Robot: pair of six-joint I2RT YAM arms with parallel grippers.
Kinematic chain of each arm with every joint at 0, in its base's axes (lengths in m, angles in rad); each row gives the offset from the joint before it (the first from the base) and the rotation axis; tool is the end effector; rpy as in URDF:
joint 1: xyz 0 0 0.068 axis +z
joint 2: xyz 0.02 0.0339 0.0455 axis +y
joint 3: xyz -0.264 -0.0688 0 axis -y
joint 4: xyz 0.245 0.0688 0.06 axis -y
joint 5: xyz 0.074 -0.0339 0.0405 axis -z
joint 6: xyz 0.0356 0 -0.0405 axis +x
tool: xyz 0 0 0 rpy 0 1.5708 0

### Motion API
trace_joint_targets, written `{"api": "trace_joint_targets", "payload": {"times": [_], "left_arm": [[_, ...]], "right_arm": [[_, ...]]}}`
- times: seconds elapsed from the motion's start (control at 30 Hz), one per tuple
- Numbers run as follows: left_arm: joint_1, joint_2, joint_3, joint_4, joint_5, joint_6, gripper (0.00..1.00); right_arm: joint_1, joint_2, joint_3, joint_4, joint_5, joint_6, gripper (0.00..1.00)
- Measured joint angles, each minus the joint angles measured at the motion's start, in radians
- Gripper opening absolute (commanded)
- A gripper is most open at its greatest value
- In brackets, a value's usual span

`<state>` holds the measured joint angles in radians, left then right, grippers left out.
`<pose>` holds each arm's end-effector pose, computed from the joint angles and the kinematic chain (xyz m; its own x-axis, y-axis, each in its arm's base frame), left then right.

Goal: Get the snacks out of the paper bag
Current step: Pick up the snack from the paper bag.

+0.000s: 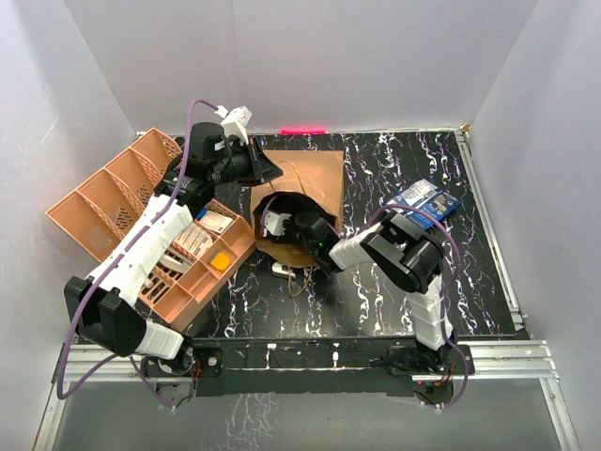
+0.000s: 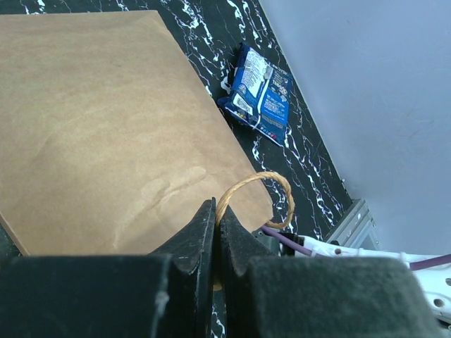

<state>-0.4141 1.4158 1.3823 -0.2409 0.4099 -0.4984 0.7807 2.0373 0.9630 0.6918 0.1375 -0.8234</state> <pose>0.2953 -0.1453 0.3972 -0.5622 -0.2318 -0.7939 0.5140 0.6540 -0.5550 0.2944 0.2848 0.1217 0.2648 -0.7603 -0.5931 -0.6069 0.3465 -0.7152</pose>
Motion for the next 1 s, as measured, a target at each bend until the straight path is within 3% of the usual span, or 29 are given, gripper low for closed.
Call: {"api": "trace_joint_targets", "payload": {"times": [0.13,0.23,0.3,0.33,0.77,1.0], "left_arm": [[0.0,0.0,0.002,-0.003,0.001,0.0,0.0],[0.0,0.0,0.005,-0.009,-0.001,0.001,0.0],[0.0,0.0,0.006,-0.01,-0.004,0.001,0.0],[0.0,0.0,0.006,-0.01,-0.005,0.001,0.0],[0.0,0.0,0.013,-0.005,-0.01,0.004,0.0],[0.0,0.0,0.013,0.0,-0.012,0.0,0.0]], "right_arm": [[-0.002,0.042,0.025,0.035,0.03,-0.026,0.3],[-0.005,0.041,0.025,0.04,0.032,-0.035,0.25],[-0.006,0.034,0.024,0.032,0.028,-0.031,0.1],[-0.007,0.022,0.023,0.018,0.022,-0.025,0.08],[-0.015,-0.307,-0.026,-0.241,-0.152,0.208,0.07],[-0.015,-0.502,-0.066,-0.413,-0.414,0.312,0.07]]}}
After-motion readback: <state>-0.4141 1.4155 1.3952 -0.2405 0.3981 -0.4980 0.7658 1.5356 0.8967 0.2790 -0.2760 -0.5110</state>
